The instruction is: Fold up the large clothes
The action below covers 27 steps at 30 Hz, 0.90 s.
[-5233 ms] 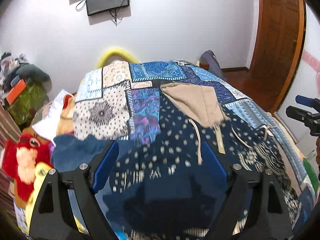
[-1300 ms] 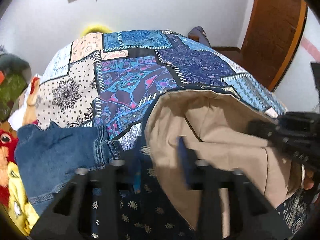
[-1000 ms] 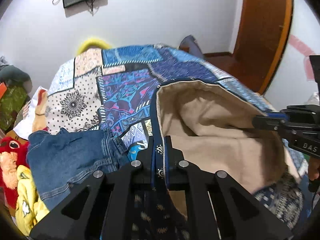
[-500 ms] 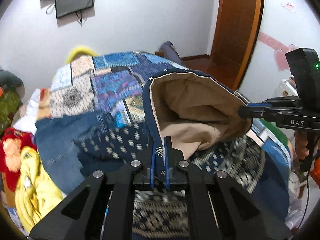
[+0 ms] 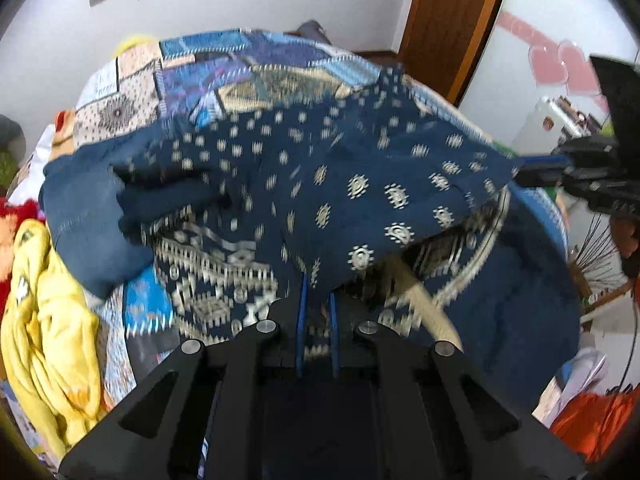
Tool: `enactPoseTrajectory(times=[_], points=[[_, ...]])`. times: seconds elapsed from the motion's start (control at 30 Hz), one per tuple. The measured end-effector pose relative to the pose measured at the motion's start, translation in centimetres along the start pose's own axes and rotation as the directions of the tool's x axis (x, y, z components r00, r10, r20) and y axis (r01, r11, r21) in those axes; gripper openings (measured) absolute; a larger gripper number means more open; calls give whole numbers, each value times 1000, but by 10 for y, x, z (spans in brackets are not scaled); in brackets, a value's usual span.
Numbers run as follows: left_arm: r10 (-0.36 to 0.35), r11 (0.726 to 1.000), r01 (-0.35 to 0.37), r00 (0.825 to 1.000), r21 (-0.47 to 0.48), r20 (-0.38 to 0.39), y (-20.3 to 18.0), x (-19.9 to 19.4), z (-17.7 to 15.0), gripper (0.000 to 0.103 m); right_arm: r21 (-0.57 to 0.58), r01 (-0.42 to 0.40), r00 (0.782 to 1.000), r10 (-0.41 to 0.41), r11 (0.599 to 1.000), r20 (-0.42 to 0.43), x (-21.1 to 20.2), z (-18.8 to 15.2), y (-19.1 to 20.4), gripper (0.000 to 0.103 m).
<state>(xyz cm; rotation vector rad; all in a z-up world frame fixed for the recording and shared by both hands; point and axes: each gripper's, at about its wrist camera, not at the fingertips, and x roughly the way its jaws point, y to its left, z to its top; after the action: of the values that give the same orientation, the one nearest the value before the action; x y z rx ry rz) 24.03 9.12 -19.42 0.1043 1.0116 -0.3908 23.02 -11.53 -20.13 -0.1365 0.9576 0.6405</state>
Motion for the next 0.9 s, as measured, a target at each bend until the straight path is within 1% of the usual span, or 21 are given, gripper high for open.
enactPoseTrajectory(times=[0.03, 0.1, 0.2, 0.27, 0.33, 0.37, 0.43, 0.5, 0.57, 0.63, 0.67, 0.7, 0.77, 0.8, 0.87, 0.9], points=[[3, 1000, -3, 1000, 1, -11, 0, 1, -5, 7, -8, 0, 1000, 0, 1000, -1, -2, -1, 1, 7], [21, 1000, -21, 1000, 5, -22, 0, -3, -13, 7, -17, -28, 1000, 28, 999, 6, -11, -4, 3, 7], [44, 999, -44, 999, 9, 6, 0, -20, -18, 7, -23, -23, 999, 24, 999, 44, -28, -2, 3, 7], [74, 997, -74, 996, 12, 40, 2, -34, -16, 12, -16, -13, 997, 14, 1000, 74, -37, 2, 0, 7], [108, 994, -108, 991, -3, 80, 5, -45, -10, 25, 5, -8, 996, 8, 1000, 88, -40, 8, -5, 7], [114, 994, -113, 989, -11, 90, 6, -47, -7, 28, 13, -5, 996, 3, 1000, 88, -38, 11, -7, 7], [111, 993, -107, 987, -41, 116, 11, -49, 3, 33, 40, 12, 998, -15, 999, 67, -26, 17, -13, 7], [104, 993, -97, 988, -60, 117, 12, -41, 15, 33, 72, 18, 1000, -19, 997, 21, -7, 21, -18, 7], [78, 995, -70, 990, -72, 115, 9, -32, 23, 33, 129, -19, 999, 23, 991, -37, 21, 22, -25, 7], [52, 994, -42, 993, -98, 103, 5, -16, 30, 33, 184, -55, 994, 72, 981, -87, 43, 18, -33, 7], [41, 994, -31, 995, -105, 95, 3, -8, 31, 33, 216, -58, 991, 83, 975, -108, 54, 15, -38, 7], [28, 994, -19, 996, -109, 81, 0, 3, 31, 33, 235, -46, 989, 77, 971, -123, 62, 11, -41, 7], [41, 994, -36, 998, -104, 52, -5, 19, 28, 36, 235, 7, 985, 34, 972, -171, 78, 1, -48, 7], [74, 993, -72, 997, -89, 19, -8, 34, 24, 38, 225, 30, 982, 14, 974, -191, 82, -4, -50, 7], [110, 991, -112, 993, -74, -33, -10, 52, 16, 39, 194, 62, 984, -27, 979, -175, 81, -12, -51, 7], [109, 991, -115, 991, -74, -71, -10, 62, 10, 40, 156, 116, 982, -90, 981, -167, 77, -16, -50, 7]])
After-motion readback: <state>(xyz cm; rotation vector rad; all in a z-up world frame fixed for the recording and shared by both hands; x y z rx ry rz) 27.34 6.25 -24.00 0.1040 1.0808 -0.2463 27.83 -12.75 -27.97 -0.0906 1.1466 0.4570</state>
